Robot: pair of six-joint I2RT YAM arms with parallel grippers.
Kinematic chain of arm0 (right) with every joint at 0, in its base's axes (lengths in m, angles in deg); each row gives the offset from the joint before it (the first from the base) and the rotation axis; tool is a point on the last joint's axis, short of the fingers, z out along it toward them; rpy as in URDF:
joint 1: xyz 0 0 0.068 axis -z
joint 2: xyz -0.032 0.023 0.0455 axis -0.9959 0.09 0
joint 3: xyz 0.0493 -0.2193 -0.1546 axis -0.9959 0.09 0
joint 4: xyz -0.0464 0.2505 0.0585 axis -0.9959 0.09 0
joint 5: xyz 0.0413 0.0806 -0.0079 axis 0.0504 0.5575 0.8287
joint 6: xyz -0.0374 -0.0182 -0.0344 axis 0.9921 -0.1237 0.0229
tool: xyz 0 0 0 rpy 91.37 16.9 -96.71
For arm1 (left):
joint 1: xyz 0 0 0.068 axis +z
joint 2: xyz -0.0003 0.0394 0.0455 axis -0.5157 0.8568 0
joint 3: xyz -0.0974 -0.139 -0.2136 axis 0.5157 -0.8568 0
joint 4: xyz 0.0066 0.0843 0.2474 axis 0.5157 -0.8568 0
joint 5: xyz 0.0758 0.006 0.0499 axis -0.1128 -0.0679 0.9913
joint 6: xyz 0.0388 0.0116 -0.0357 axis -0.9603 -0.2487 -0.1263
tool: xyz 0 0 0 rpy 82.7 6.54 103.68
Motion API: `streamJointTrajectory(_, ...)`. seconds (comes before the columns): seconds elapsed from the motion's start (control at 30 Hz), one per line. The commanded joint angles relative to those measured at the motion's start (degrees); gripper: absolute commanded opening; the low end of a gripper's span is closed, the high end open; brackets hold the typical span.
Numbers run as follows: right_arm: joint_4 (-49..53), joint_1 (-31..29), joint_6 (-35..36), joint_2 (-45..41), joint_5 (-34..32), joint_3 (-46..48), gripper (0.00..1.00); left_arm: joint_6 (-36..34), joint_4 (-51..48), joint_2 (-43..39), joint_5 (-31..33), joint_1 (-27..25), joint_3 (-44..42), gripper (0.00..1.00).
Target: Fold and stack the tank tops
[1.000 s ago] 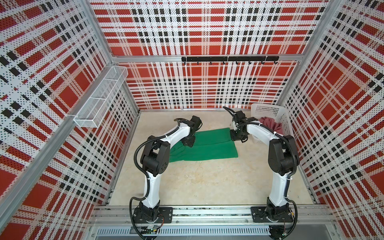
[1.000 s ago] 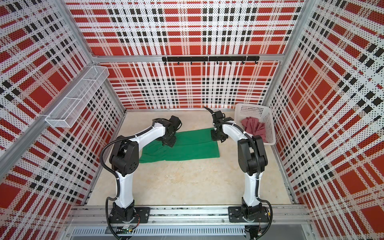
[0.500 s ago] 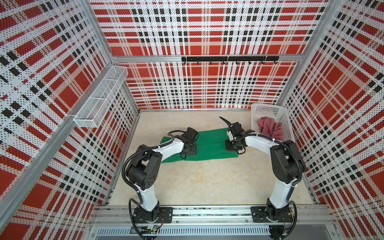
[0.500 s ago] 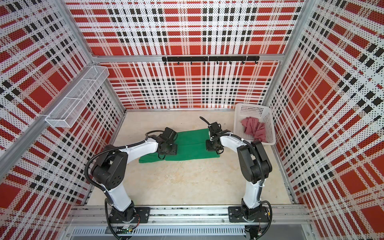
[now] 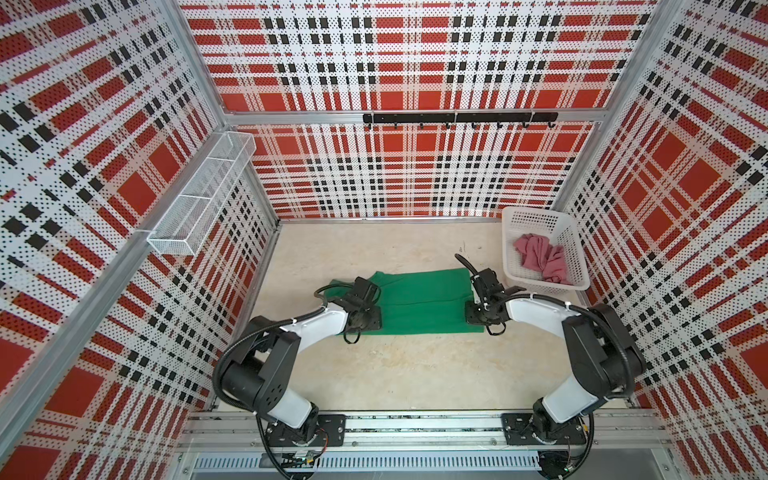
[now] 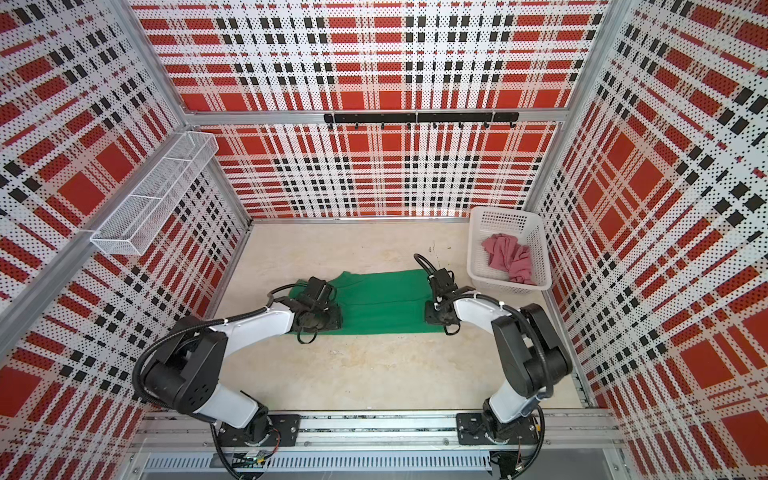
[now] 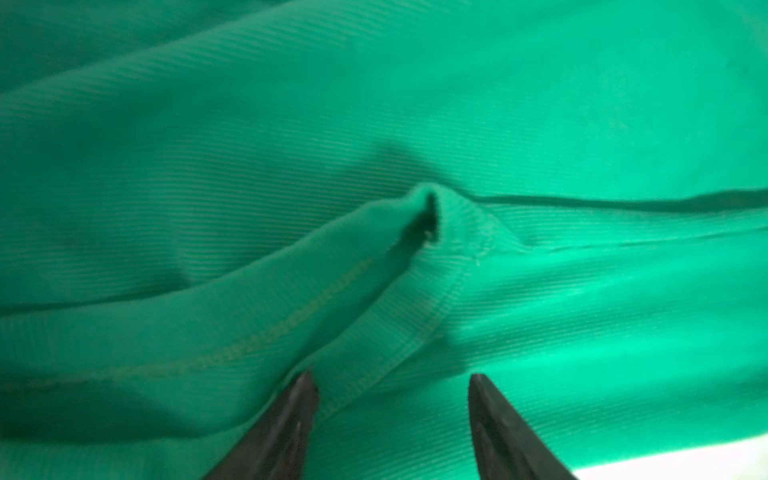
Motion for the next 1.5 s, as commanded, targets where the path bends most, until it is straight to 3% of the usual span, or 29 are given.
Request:
streamJointTrajectory(0.0,9.52,-0.18,-3.58,-5.0,-1.92,4.3,0.25,3.58,-8.07,-4.55,0.7,-0.15,-3.66,0.64)
streamJointTrajectory(0.2,14.43,-3.04,-2.45,-10.72,-1.77,-2.31,0.26,3.57,-9.96,-8.0,1.81,-0.58,3.05,0.64)
streamJointTrajectory(0.37,10.32,-5.3,-4.17,-11.07,0.19,0.06,0.25,0.46,-7.03,-5.22,2.98,0.47,8.56,0.63)
streamJointTrajectory(0.57,7.89,-1.46,5.07,-4.45,-4.0,-10.09,0.26,-10.31,-5.21,10.19,4.93,1.96,28.58,0.6)
streamJointTrajectory(0.77,8.13,2.96,10.67,5.38,-4.75,-21.38,0.31,-14.0,-3.04,23.05,3.82,4.0,39.38,0.58)
streamJointTrajectory(0.97,7.86,4.09,13.1,13.85,-4.36,-29.23,0.34,-14.72,-1.95,30.08,3.64,4.78,42.96,0.58)
streamJointTrajectory(1.2,6.41,6.9,11.59,17.54,-2.62,-31.35,0.35,-15.44,-1.54,33.72,2.2,4.83,43.08,0.57)
streamJointTrajectory(1.47,6.76,7.63,11.15,22.13,-5.62,-34.96,0.37,-15.35,-1.1,37.22,0.6,4.49,44.6,0.47)
